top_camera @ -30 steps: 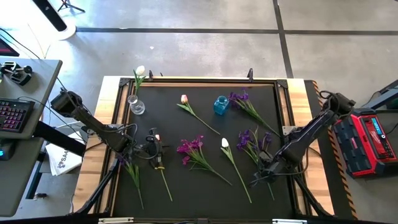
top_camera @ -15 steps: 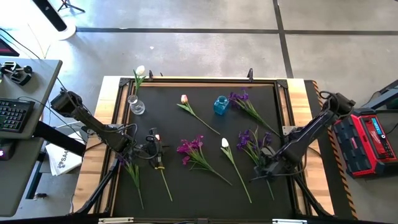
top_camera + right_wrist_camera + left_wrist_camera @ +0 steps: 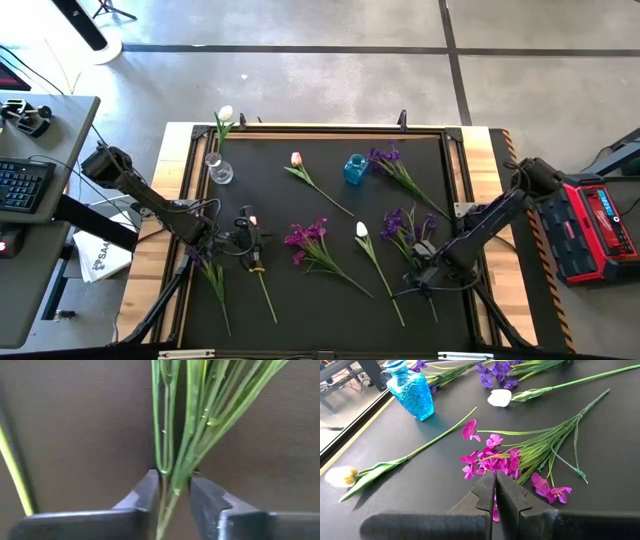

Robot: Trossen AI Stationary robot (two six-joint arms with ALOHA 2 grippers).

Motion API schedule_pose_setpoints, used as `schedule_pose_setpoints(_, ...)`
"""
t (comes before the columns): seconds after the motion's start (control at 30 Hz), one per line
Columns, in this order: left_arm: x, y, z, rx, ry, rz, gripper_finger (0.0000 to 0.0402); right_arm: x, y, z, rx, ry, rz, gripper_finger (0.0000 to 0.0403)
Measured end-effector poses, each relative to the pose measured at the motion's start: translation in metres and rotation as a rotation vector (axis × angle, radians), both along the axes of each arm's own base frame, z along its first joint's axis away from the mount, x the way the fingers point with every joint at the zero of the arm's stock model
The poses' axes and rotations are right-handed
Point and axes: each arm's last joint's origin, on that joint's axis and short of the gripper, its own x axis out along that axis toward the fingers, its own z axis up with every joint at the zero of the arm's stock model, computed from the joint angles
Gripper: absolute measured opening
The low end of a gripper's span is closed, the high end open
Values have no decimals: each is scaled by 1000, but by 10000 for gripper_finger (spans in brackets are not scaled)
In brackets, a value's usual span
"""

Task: Sort flowers into vase by color
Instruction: Put the bottom right violet flowers into the blue vase

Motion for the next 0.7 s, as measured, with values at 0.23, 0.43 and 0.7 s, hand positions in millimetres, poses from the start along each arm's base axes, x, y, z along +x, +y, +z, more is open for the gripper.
schedule_pose_setpoints(0.23,0,0,0,-14,-5,7,3,1,-3,24,-33,-182,9,10)
schedule_pose_setpoints(0.43,0,0,0,-19,-2,1,3,9,-7,68,-186,-496,84,3)
schedule_pose_setpoints(0.7,0,0,0,-22,-4,2,3,31,-18,95,-735,-926,358,1)
